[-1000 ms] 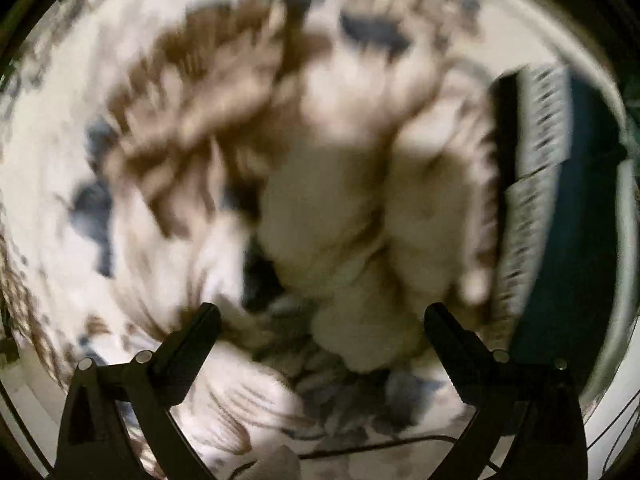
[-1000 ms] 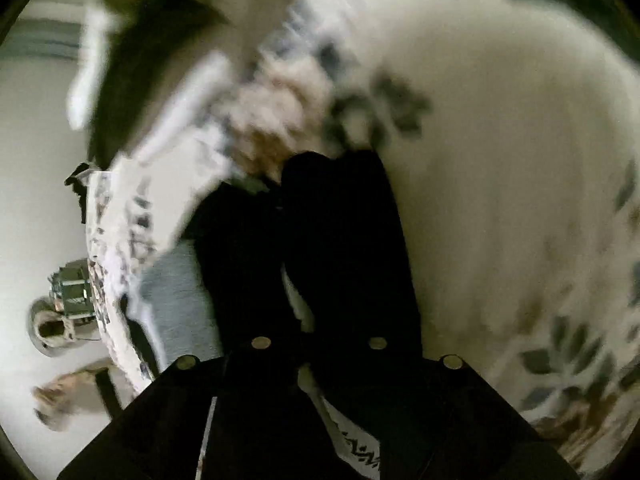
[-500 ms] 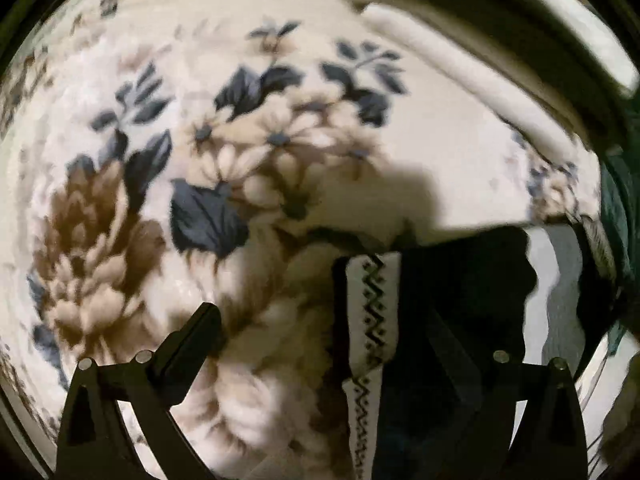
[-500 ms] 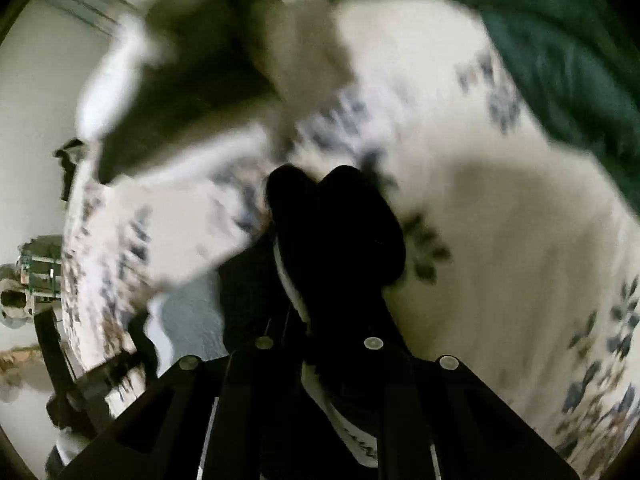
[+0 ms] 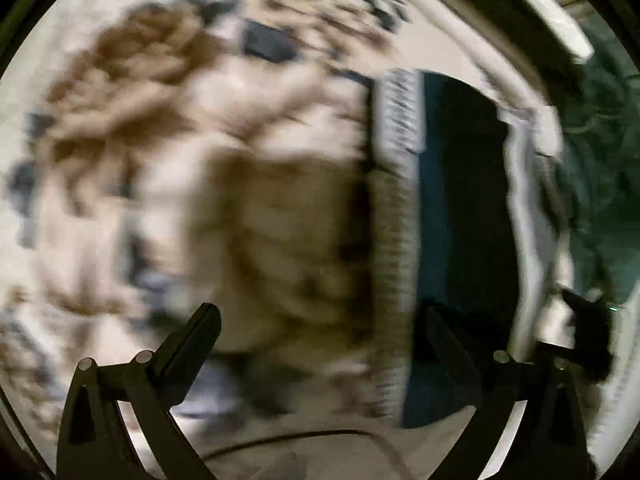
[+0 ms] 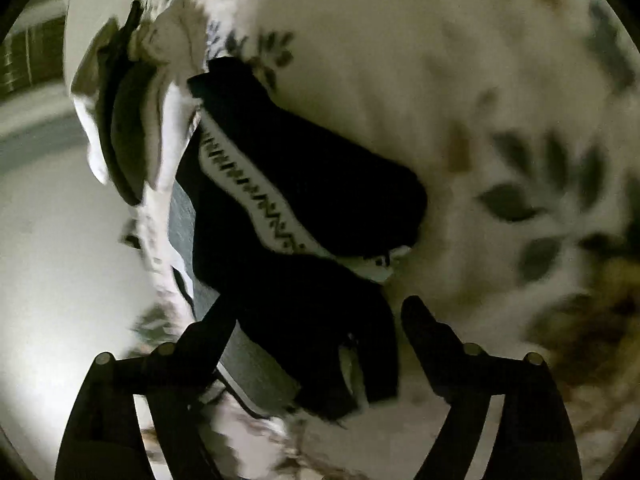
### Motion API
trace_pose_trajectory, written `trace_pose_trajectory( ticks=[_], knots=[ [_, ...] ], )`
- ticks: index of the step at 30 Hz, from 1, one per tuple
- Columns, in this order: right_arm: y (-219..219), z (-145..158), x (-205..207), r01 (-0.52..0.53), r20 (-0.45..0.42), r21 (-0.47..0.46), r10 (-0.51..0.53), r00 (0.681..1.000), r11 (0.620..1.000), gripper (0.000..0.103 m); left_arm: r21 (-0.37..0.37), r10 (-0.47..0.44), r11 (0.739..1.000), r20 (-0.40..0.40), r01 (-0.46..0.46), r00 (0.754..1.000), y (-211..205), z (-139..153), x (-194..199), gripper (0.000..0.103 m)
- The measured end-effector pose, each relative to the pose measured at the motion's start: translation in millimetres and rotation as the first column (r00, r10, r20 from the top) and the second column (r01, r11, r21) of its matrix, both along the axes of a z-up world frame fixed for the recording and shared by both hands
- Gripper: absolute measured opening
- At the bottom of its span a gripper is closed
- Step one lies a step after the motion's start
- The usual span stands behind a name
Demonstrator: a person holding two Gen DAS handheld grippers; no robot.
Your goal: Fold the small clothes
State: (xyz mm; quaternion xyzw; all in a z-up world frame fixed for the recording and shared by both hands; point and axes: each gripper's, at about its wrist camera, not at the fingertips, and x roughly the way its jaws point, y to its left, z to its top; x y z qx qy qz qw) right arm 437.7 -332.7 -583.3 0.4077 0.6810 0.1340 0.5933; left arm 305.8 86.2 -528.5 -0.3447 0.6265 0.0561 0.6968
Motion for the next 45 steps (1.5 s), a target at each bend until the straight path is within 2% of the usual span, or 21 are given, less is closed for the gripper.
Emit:
trace_pose_trajectory(
  ticks=[5,6,7,8,9,10,12,15,18,20,21,23,26,30,31,33,36,38,40,43,45],
  knots=[
    [16,-37,9,-0.002,0.0,0.079,0.002,1.0,0.997,0.097,-0.093,-0.015,0.995,0.094,0.024,0.995,-29,-18,45,0.099],
    [20,-36,11,-0.007,0.014,0.094,0.006,1.0,0.996,0.097,-0.112,-0.014,0.993,0.105,0.026,0.994,-34,-25,58,0.092],
    [24,-35,12,-0.01,0.031,0.115,0.007,0.999,0.993,0.095,-0.114,-0.016,0.993,0.116,0.029,0.993,-35,-25,65,0.074],
    [30,-33,13,-0.012,0.052,0.13,0.006,0.999,0.991,0.083,-0.101,-0.035,0.994,0.123,0.048,0.992,-33,-20,68,0.054],
    [38,-32,13,-0.02,0.067,0.123,0.012,0.998,0.992,0.068,-0.081,-0.052,0.995,0.131,0.063,0.99,-33,-16,72,0.046],
    [46,-32,12,-0.04,0.066,0.111,0.033,0.997,0.993,0.033,-0.061,-0.065,0.995,0.132,0.074,0.989,-29,-7,71,0.036],
    [60,-30,3,-0.034,0.067,0.079,0.029,0.997,0.996,0.03,-0.056,-0.085,0.994,0.129,0.093,0.988,-19,-4,84,0.031],
    [73,-10,-27,0.03,0.085,0.068,-0.036,0.996,0.997,0.026,-0.011,-0.154,0.988,0.136,0.157,0.979,-7,3,103,0.031],
    [88,11,-58,-0.014,0.111,-0.019,0.016,0.994,1.0,0.03,0.021,-0.275,0.961,0.098,0.275,0.956,-7,2,108,0.039],
    [88,-1,-73,-0.01,0.047,-0.069,0.013,0.999,0.998,0.058,0.059,-0.327,0.945,0.088,0.323,0.941,-8,8,97,0.047],
    [80,-8,-79,0.011,0.0,-0.082,-0.011,1.0,0.997,0.061,0.097,-0.34,0.938,0.082,0.332,0.937,-9,13,89,0.053],
    [63,-11,-90,0.083,-0.024,-0.054,-0.084,0.996,0.995,0.063,0.207,-0.332,0.926,0.051,0.315,0.942,-7,24,70,0.081],
    [38,4,-109,0.162,0.008,-0.09,-0.162,0.987,0.983,0.066,0.274,-0.241,0.936,0.033,0.223,0.97,2,37,30,0.082],
    [23,5,-117,0.212,0.011,-0.093,-0.212,0.977,0.973,0.066,0.168,-0.097,0.981,-0.011,0.098,0.995,-8,32,-23,0.082],
    [22,3,-119,0.222,0.002,-0.087,-0.222,0.975,0.971,0.066,0.077,-0.036,0.996,-0.033,0.038,0.999,-14,24,-38,0.082],
    [13,2,-112,0.219,-0.02,-0.091,-0.221,0.975,0.971,0.066,-0.064,0.014,0.998,-0.077,-0.019,0.997,-26,6,-48,0.082],
    [25,5,-117,0.229,-0.053,-0.059,-0.232,0.971,0.972,0.066,-0.24,0.106,0.961,-0.136,-0.136,0.985,-39,-19,-57,0.082],
    [32,9,-128,0.231,-0.064,-0.039,-0.233,0.97,0.972,0.066,-0.334,0.174,0.917,-0.159,-0.219,0.972,-44,-32,-54,0.082],
    [36,9,-137,0.253,-0.076,-0.012,-0.253,0.964,0.967,0.066,-0.393,0.221,0.88,-0.153,-0.265,0.963,-50,-40,-44,0.082],
    [30,-3,-135,0.349,-0.082,0.026,-0.346,0.935,0.937,0.065,-0.416,0.258,0.857,-0.165,-0.304,0.952,-56,-51,-30,0.082],
    [26,-10,-126,0.413,-0.062,0.042,-0.41,0.91,0.91,0.018,-0.417,0.283,0.848,-0.165,-0.327,0.945,-58,-56,-26,0.081]
  ],
)
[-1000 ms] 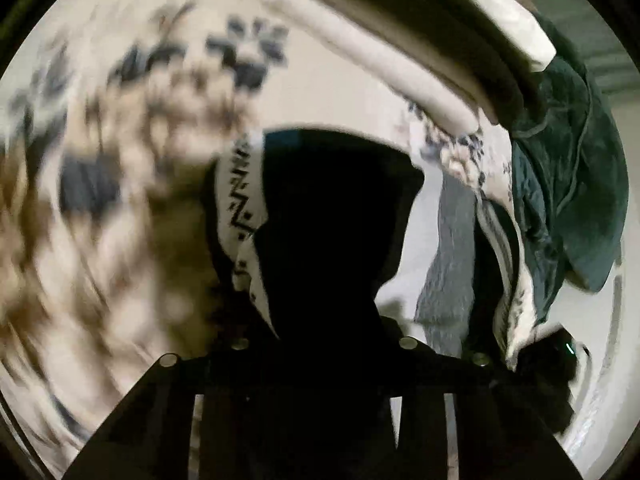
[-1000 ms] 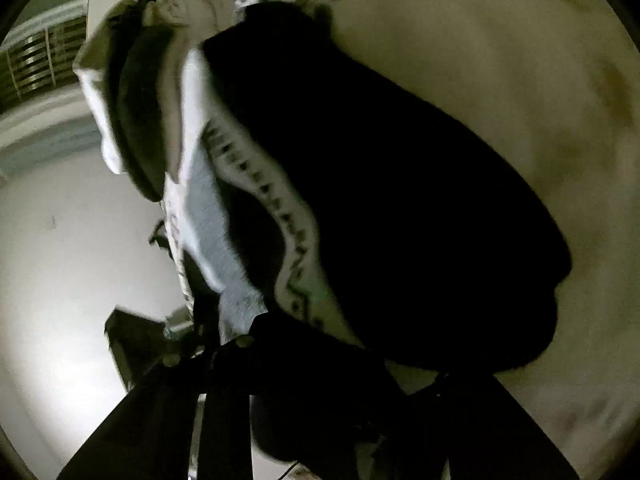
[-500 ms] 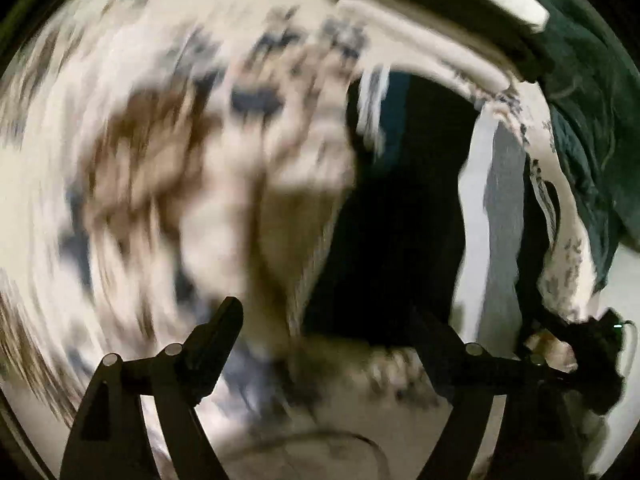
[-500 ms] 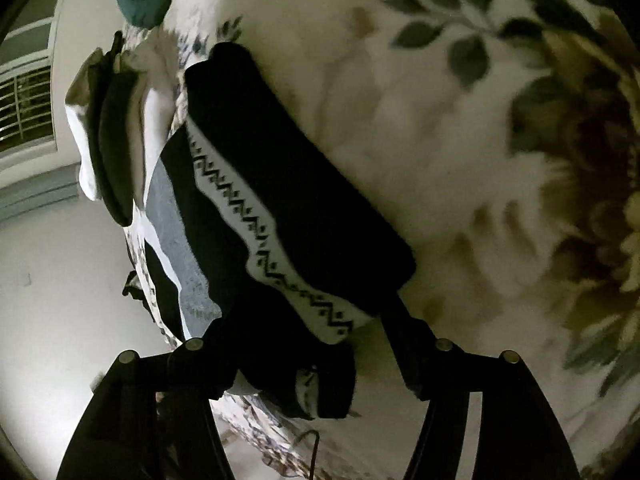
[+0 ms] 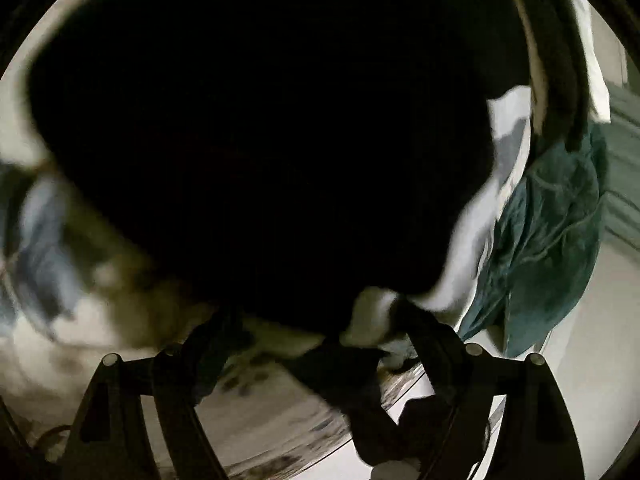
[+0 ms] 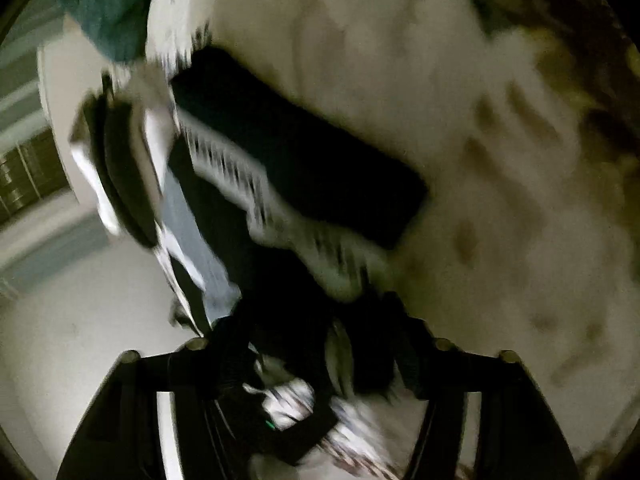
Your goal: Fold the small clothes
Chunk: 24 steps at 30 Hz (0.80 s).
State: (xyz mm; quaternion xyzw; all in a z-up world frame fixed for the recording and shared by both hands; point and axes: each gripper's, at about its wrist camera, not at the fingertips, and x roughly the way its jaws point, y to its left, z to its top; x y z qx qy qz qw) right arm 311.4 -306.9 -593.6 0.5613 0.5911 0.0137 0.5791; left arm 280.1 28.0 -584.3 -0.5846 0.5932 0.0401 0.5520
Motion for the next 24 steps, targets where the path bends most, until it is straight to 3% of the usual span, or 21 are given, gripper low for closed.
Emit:
trace_pose_trajectory(
  ticks=[1,7,10,13,15,17,20,23,24],
  knots=[
    [-2,-1,3,0.011,-0.006,-0.008,-0.011,1.0,1.0,0.008,-0.002,0.007,1.0,0.007,-0.007,1.0,-2,-1,3,0.081],
    [-7,43,-14,-0.038,0.068,-0.085,0.044,0.997,0.996,0.007,-0.004,-0.043,0.999,0.04,0.043,0.998,-2,19,-7,0.08],
    [-3,61,-34,-0.102,0.053,-0.151,0.111,0.992,0.983,0.007,0.003,-0.051,0.999,0.046,0.051,0.998,1,25,-23,0.08],
    [7,49,-39,-0.225,-0.008,-0.216,0.229,0.973,0.95,0.009,-0.01,-0.073,0.997,0.04,0.073,0.997,2,24,-29,0.08],
    [4,33,-42,-0.248,-0.065,-0.179,0.24,0.968,0.952,0.023,-0.003,-0.094,0.996,0.057,0.094,0.994,9,29,-33,0.08],
    [-2,22,-47,-0.185,-0.071,-0.064,0.18,0.981,0.981,0.067,0.051,-0.136,0.99,0.076,0.132,0.988,17,43,-36,0.081],
    [-6,14,-55,-0.066,-0.035,0.038,0.068,0.997,0.997,0.077,0.186,-0.205,0.965,0.099,0.184,0.974,28,64,-35,0.081],
    [3,-21,-58,0.1,-0.095,0.202,-0.082,0.992,0.974,0.077,0.257,-0.231,0.946,0.1,0.199,0.968,38,71,-30,0.081],
    [8,-28,-57,0.14,-0.105,0.221,-0.119,0.987,0.965,0.072,0.268,-0.232,0.942,0.093,0.2,0.968,42,70,-31,0.081]
  ],
)
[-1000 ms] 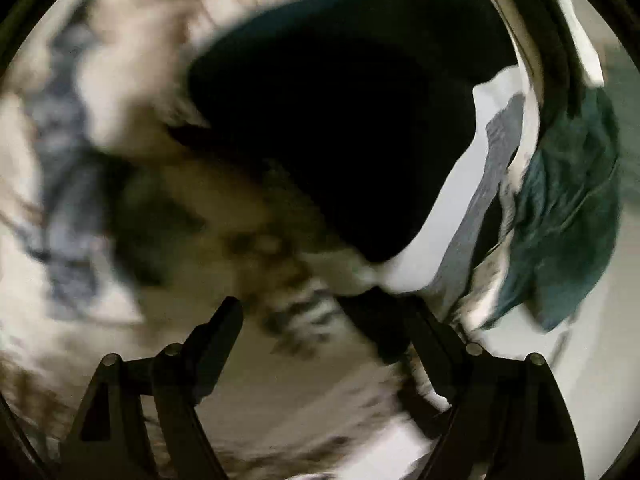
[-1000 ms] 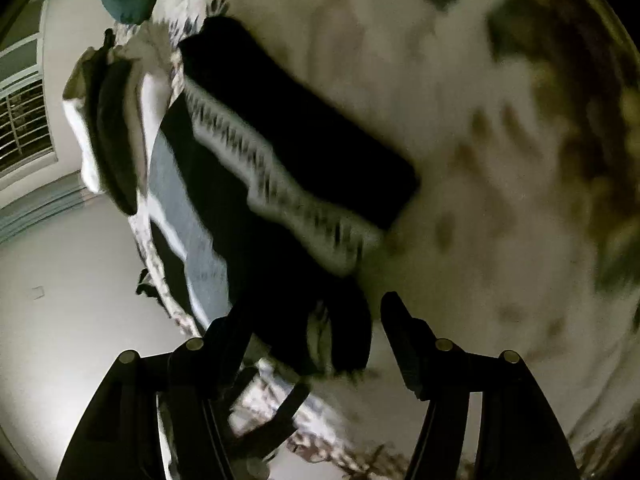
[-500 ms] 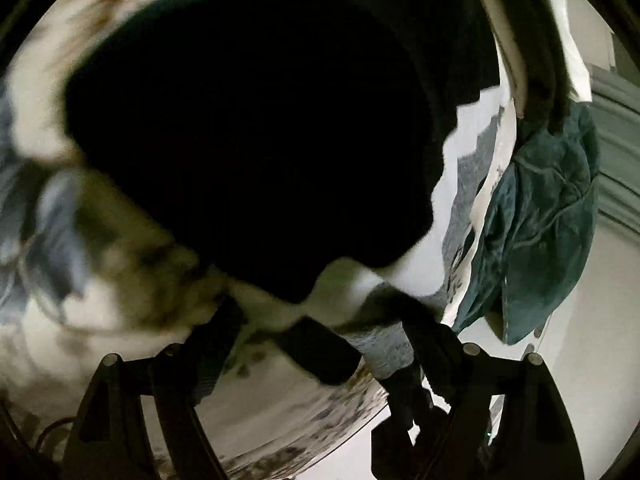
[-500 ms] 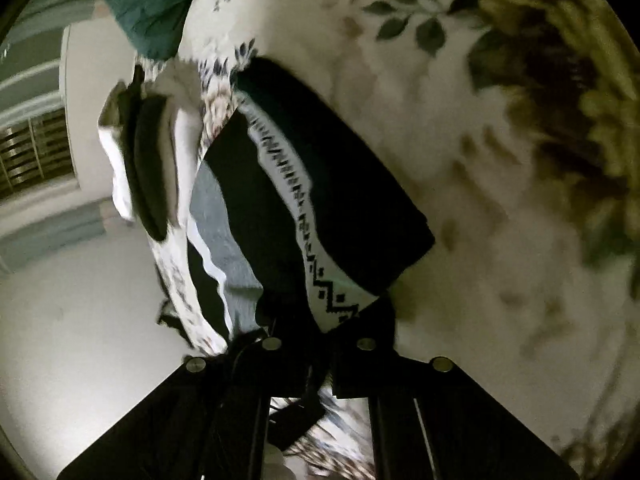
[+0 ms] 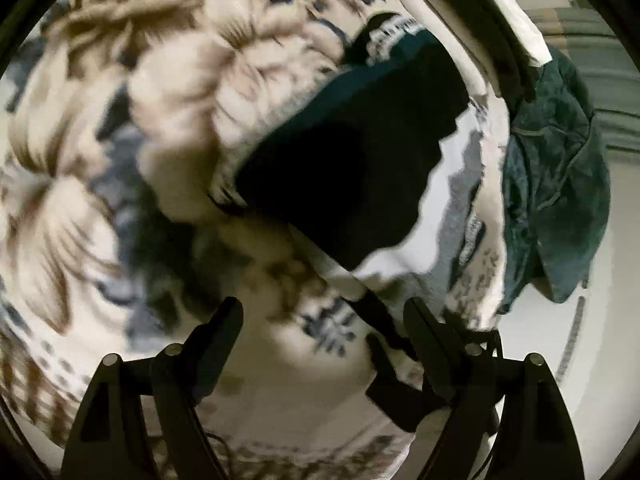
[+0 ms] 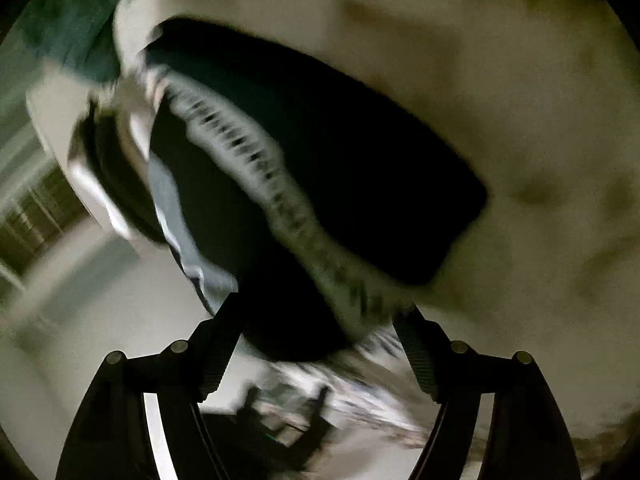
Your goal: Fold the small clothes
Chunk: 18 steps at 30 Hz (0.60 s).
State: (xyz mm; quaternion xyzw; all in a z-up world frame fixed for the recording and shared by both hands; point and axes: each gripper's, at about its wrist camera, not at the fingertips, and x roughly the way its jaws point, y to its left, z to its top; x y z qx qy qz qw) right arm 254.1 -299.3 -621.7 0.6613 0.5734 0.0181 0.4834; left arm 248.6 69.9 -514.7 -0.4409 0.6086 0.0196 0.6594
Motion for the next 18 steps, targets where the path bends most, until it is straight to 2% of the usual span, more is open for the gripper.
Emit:
trace_pose_trajectory(
  ticks=[1,2,4,5,6,8,9,11,12,13,14,16,18],
  knots=[
    [2,-4,2,0.038,0.007,-0.002,-0.038,0.999,0.999,0.035,-0.001,0.009,1.0,-0.003,-0.009,1.0,5,-1,2,0.081],
    [4,-1,9,0.048,0.043,-0.031,-0.047,0.998,0.998,0.02,-0.004,0.013,1.0,-0.003,-0.013,1.0,8,-2,0,0.081],
    [6,27,32,-0.033,0.135,-0.185,0.059,0.989,0.982,0.016,0.01,0.009,1.0,0.003,-0.009,1.0,15,-1,-1,0.081],
    [7,49,42,-0.068,0.204,-0.271,0.127,0.971,0.96,0.015,0.022,0.001,1.0,0.012,-0.002,1.0,17,2,0,0.081],
    [9,74,50,-0.102,0.265,-0.379,0.213,0.941,0.92,0.014,0.041,-0.012,0.999,0.024,0.011,1.0,18,4,3,0.081],
    [16,109,59,-0.144,0.318,-0.554,0.368,0.874,0.82,0.014,0.076,-0.039,0.996,0.035,0.036,0.999,17,6,5,0.081],
    [19,116,59,-0.177,0.303,-0.63,0.449,0.841,0.756,0.014,0.084,-0.044,0.996,0.039,0.041,0.998,16,5,7,0.081],
    [25,105,65,-0.295,0.202,-0.698,0.574,0.793,0.652,0.019,0.09,-0.054,0.995,0.037,0.05,0.998,14,2,10,0.081],
    [22,90,66,-0.37,0.142,-0.681,0.61,0.78,0.632,0.028,0.09,-0.057,0.994,0.029,0.054,0.998,13,0,12,0.081],
    [16,79,66,-0.429,0.093,-0.641,0.618,0.781,0.637,0.047,0.088,-0.062,0.994,0.027,0.06,0.998,13,0,14,0.081],
    [5,74,64,-0.452,0.061,-0.601,0.601,0.797,0.659,0.051,0.087,-0.07,0.994,0.03,0.067,0.997,14,1,14,0.081],
    [-18,80,58,-0.418,0.08,-0.557,0.548,0.833,0.718,0.052,0.118,-0.107,0.988,0.039,0.102,0.993,12,6,22,0.081],
    [-47,96,53,-0.35,0.088,-0.562,0.475,0.875,0.75,0.052,0.162,-0.145,0.978,0.058,0.134,0.988,10,14,30,0.081]
  ],
)
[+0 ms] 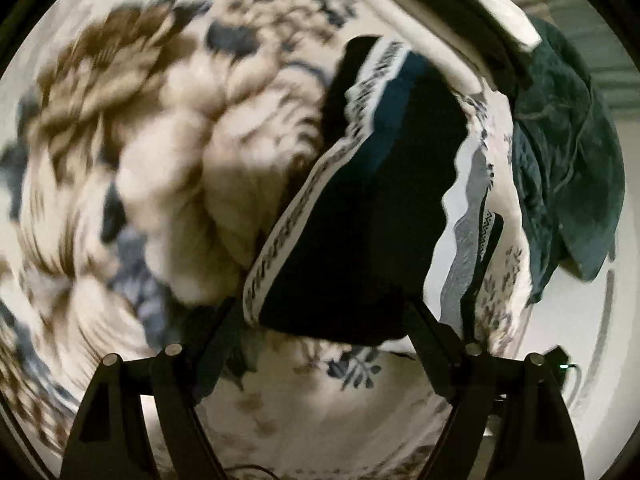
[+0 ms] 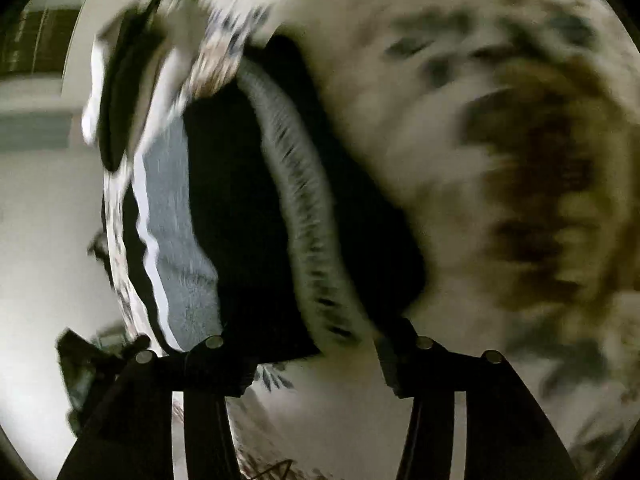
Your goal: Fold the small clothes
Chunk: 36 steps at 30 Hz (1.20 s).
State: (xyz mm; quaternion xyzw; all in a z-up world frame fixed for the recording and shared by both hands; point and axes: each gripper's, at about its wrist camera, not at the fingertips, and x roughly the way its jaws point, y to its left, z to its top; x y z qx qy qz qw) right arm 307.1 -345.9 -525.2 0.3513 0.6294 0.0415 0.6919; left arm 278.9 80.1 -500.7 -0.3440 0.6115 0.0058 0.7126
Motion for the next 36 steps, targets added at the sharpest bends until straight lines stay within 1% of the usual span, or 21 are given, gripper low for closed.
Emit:
trace_pose_trajectory(
  ticks=[2,3,6,9,10,11,12,13,15,18,20,22,23,24,25,27,29,30,32,34,36],
  knots=[
    [-22,14,6,0.095,0.05,0.029,-0.096,0.994,0.995,0.064,0.06,-0.044,0.997,0.033,0.042,0.998,-2,9,11,0.081],
    [-26,15,11,0.107,0.063,0.036,-0.109,0.992,0.994,0.067,0.096,-0.07,0.993,0.047,0.065,0.996,-4,13,20,0.081],
    [-16,-4,63,0.038,0.061,0.021,-0.039,0.997,0.999,0.069,0.161,-0.113,0.982,0.065,0.102,0.991,-5,15,47,0.082],
    [-2,-44,104,-0.037,-0.035,0.015,0.038,0.999,0.999,0.069,0.214,-0.138,0.969,0.055,0.123,0.989,-7,9,76,0.082],
    [3,-48,113,-0.05,-0.038,-0.001,0.05,0.998,0.999,0.064,0.224,-0.145,0.966,0.043,0.132,0.989,-6,7,84,0.082],
    [6,-43,116,-0.056,-0.011,-0.019,0.056,0.998,0.998,0.024,0.227,-0.151,0.964,0.038,0.139,0.988,-4,4,92,0.082],
    [11,-35,119,-0.088,0.017,-0.034,0.089,0.996,0.996,0.013,0.225,-0.154,0.964,0.039,0.141,0.987,-2,2,99,0.082],
    [13,-27,122,-0.112,0.03,-0.04,0.113,0.993,0.993,0.013,0.219,-0.152,0.966,0.04,0.14,0.987,0,1,105,0.082],
    [11,3,123,-0.103,0.125,-0.094,0.114,0.986,0.99,0.013,0.197,-0.147,0.971,0.037,0.137,0.988,6,-4,117,0.082],
    [1,31,136,-0.066,0.199,-0.118,0.089,0.976,0.991,0.013,0.127,-0.085,0.988,0.015,0.083,0.996,21,-20,135,0.082],
    [4,27,145,-0.121,0.148,-0.159,0.145,0.978,0.98,0.017,0.034,-0.028,0.999,-0.017,0.028,0.999,33,-38,148,0.082],
    [18,15,156,-0.192,0.013,-0.229,0.2,0.98,0.954,0.024,-0.04,-0.011,0.999,-0.034,0.01,0.999,39,-50,159,0.082],
    [29,17,160,-0.203,-0.016,-0.271,0.207,0.978,0.941,0.024,-0.063,-0.014,0.998,-0.026,0.012,1.0,42,-53,164,0.081],
    [29,23,150,-0.201,-0.016,-0.319,0.206,0.978,0.926,0.024,-0.069,-0.02,0.997,-0.012,0.019,1.0,43,-53,167,0.079],
    [30,33,138,-0.185,0.002,-0.332,0.197,0.98,0.925,0.025,-0.074,-0.029,0.997,0.005,0.029,1.0,44,-51,170,0.071],
    [36,52,108,-0.134,0.048,-0.281,0.154,0.987,0.95,0.028,-0.079,-0.063,0.995,0.003,0.063,0.998,45,-46,175,0.07],
    [49,61,59,-0.073,0.042,-0.118,0.078,0.996,0.99,0.048,-0.093,-0.075,0.993,0.001,0.075,0.997,49,-42,175,0.071],
    [55,59,40,-0.054,0.025,-0.054,0.055,0.998,0.997,0.052,-0.097,-0.079,0.992,-0.003,0.078,0.997,51,-41,175,0.071],
    [91,40,1,-0.03,-0.054,0.136,0.037,0.998,0.99,0.055,-0.095,-0.1,0.991,-0.022,0.098,0.995,53,-42,175,0.071],
    [132,20,-18,-0.044,-0.109,0.249,0.073,0.991,0.967,0.055,-0.087,-0.137,0.987,-0.037,0.133,0.99,51,-46,178,0.071],
    [169,-2,-28,-0.035,-0.151,0.317,0.087,0.985,0.948,0.055,-0.084,-0.166,0.983,-0.047,0.162,0.985,47,-51,182,0.071]
  ],
)
